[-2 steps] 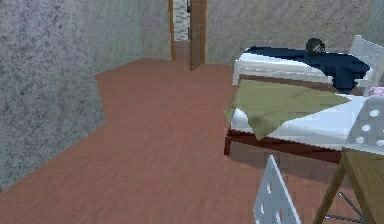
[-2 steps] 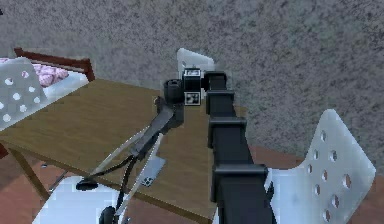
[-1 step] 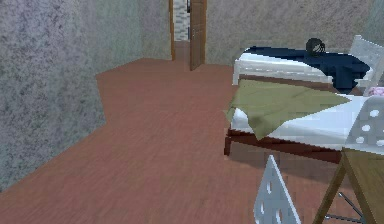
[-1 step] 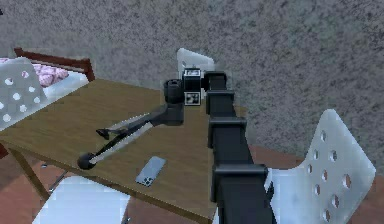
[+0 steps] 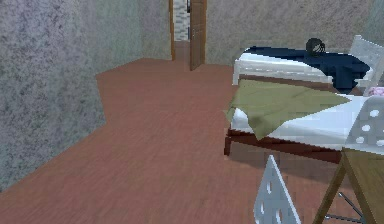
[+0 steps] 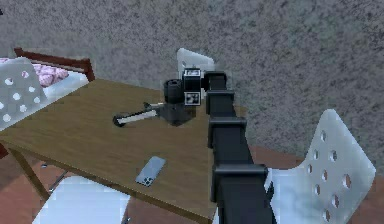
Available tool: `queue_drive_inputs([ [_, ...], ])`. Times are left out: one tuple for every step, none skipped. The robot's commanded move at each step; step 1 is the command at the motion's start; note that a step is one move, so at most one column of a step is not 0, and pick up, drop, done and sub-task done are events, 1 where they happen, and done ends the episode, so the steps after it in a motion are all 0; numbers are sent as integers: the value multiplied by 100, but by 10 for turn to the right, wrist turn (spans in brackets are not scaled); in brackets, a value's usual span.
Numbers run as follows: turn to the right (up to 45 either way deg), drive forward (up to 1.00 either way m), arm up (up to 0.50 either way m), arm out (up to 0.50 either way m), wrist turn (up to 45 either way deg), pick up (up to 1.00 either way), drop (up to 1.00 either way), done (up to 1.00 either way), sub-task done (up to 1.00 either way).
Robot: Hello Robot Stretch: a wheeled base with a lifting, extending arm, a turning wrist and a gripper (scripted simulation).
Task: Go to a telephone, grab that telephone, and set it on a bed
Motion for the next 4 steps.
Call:
queue_drive_inputs([
  [0,0,-30,0,0,0,0,0,0],
  [0,0,0,0,0,100,0,0,0],
  [0,0,10,0,0,0,0,0,0],
  [0,0,24,0,0,0,0,0,0],
])
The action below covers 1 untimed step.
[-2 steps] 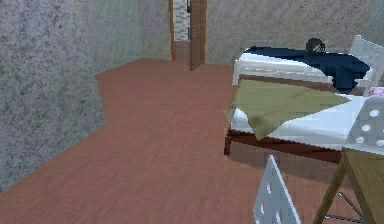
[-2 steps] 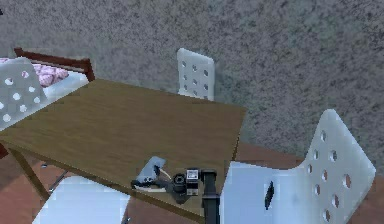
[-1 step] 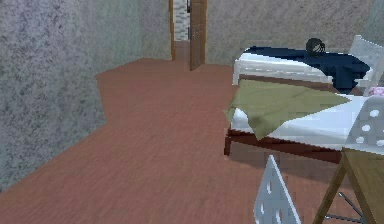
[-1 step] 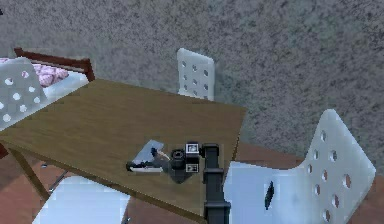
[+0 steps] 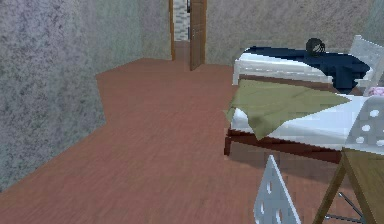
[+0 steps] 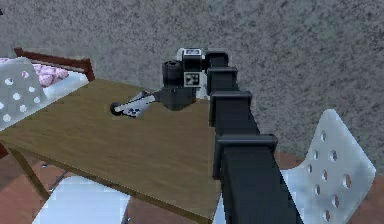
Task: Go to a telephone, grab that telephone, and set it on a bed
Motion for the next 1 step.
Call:
queue_drive_inputs([
  [0,0,0,0,-450,0,0,0,0],
])
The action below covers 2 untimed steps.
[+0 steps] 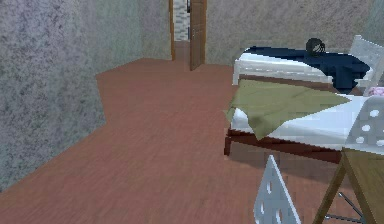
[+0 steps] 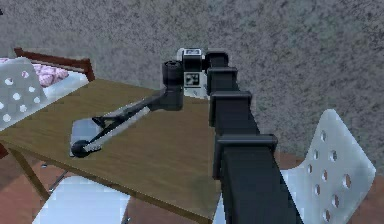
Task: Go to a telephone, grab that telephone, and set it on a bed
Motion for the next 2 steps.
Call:
queue_drive_inputs([
  [0,0,0,0,-390,0,0,0,0],
  [0,0,0,-26,0,0,0,0,0],
])
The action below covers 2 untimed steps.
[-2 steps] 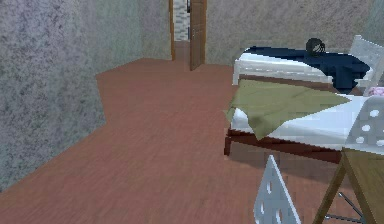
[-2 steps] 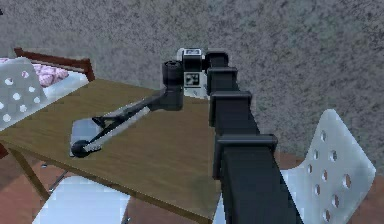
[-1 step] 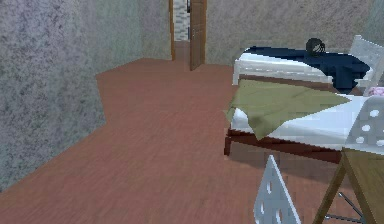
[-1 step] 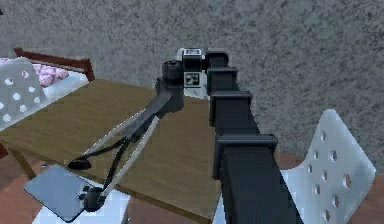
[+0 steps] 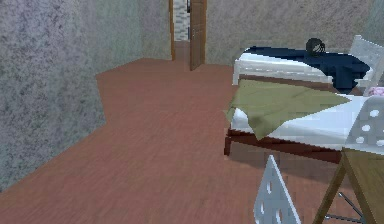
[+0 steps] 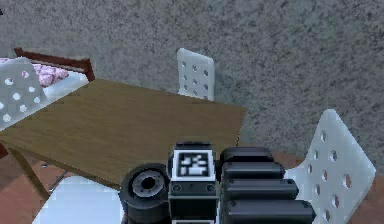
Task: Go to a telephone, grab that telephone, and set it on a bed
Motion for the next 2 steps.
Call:
queue_drive_inputs([
  [-450,0,0,0,0,0,0,0,0],
  [-450,0,0,0,0,0,0,0,0],
])
